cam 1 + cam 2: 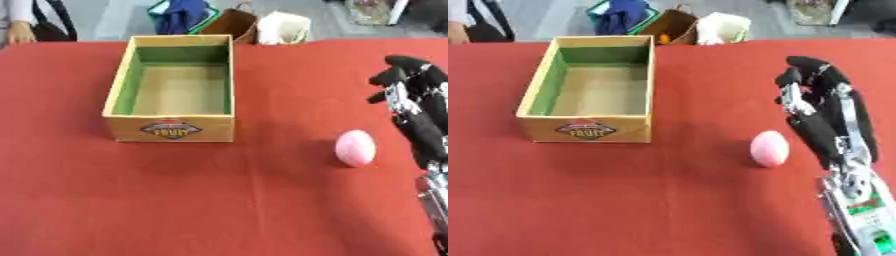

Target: Pick up objects on the table and place them in the box.

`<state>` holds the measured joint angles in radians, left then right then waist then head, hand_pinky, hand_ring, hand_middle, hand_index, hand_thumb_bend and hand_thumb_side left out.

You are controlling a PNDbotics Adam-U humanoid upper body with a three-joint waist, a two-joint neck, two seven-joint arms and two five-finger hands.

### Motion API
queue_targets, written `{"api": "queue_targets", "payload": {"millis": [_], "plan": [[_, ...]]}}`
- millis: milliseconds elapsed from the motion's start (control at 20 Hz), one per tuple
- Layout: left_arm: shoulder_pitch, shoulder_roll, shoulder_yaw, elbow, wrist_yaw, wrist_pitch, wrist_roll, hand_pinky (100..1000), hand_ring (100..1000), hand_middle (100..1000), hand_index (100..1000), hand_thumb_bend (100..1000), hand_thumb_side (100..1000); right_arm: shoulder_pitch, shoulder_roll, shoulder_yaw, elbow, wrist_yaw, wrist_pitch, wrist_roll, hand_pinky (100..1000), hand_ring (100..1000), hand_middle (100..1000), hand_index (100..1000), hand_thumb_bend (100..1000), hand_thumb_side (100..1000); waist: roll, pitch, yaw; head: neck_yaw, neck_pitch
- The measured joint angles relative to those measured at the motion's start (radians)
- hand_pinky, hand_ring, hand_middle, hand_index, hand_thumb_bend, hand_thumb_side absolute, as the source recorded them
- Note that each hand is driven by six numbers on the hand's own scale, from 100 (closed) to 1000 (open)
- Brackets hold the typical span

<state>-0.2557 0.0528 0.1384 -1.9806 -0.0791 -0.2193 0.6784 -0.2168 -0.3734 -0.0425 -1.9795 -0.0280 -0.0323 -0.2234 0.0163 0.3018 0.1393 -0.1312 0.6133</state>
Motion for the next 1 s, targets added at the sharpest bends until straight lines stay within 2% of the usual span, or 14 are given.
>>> {"api": "queue_targets", "payload": {"millis": [150, 350, 550, 650, 750, 900, 1000], "plan": [[0.0, 0.0, 0.0, 0.0, 0.0, 0.0, 0.0, 554, 517, 442, 596, 100, 653, -0.007, -0.023, -0.001, 0.0, 0.042, 0.002, -0.003, 548, 720, 623, 837, 100, 580, 0.0, 0.0, 0.0, -0.001, 0.001], [0.0, 0.001, 0.0, 0.0, 0.0, 0.0, 0.0, 554, 517, 442, 596, 100, 653, -0.03, -0.103, -0.002, 0.0, 0.212, 0.028, 0.021, 587, 755, 690, 873, 100, 705, 0.0, 0.0, 0.0, -0.004, 0.001], [0.001, 0.001, 0.0, 0.0, 0.0, 0.001, -0.001, 554, 518, 442, 596, 100, 653, -0.051, -0.205, 0.005, 0.0, 0.367, 0.067, 0.096, 618, 775, 731, 904, 100, 799, -0.001, -0.001, 0.0, -0.01, 0.003], [0.002, 0.001, 0.0, 0.0, 0.0, 0.002, -0.002, 554, 518, 442, 596, 100, 653, -0.057, -0.255, 0.012, 0.0, 0.419, 0.082, 0.148, 620, 771, 727, 898, 162, 867, -0.001, -0.001, 0.0, -0.013, 0.009], [0.003, 0.002, 0.0, 0.0, 0.0, 0.003, -0.002, 553, 518, 441, 596, 100, 653, -0.057, -0.301, 0.017, 0.0, 0.451, 0.095, 0.191, 627, 773, 734, 901, 195, 892, -0.001, -0.001, -0.001, -0.013, 0.011], [0.004, 0.003, 0.0, 0.0, 0.0, 0.004, -0.003, 553, 518, 441, 596, 100, 654, -0.065, -0.363, 0.025, 0.0, 0.48, 0.107, 0.237, 641, 783, 744, 912, 296, 895, 0.0, -0.001, -0.001, -0.013, 0.014], [0.005, 0.008, 0.0, 0.0, 0.0, 0.004, -0.004, 553, 518, 441, 596, 100, 653, -0.067, -0.398, 0.03, 0.0, 0.493, 0.113, 0.274, 661, 795, 748, 919, 409, 788, -0.001, -0.001, -0.001, -0.014, 0.018]]}}
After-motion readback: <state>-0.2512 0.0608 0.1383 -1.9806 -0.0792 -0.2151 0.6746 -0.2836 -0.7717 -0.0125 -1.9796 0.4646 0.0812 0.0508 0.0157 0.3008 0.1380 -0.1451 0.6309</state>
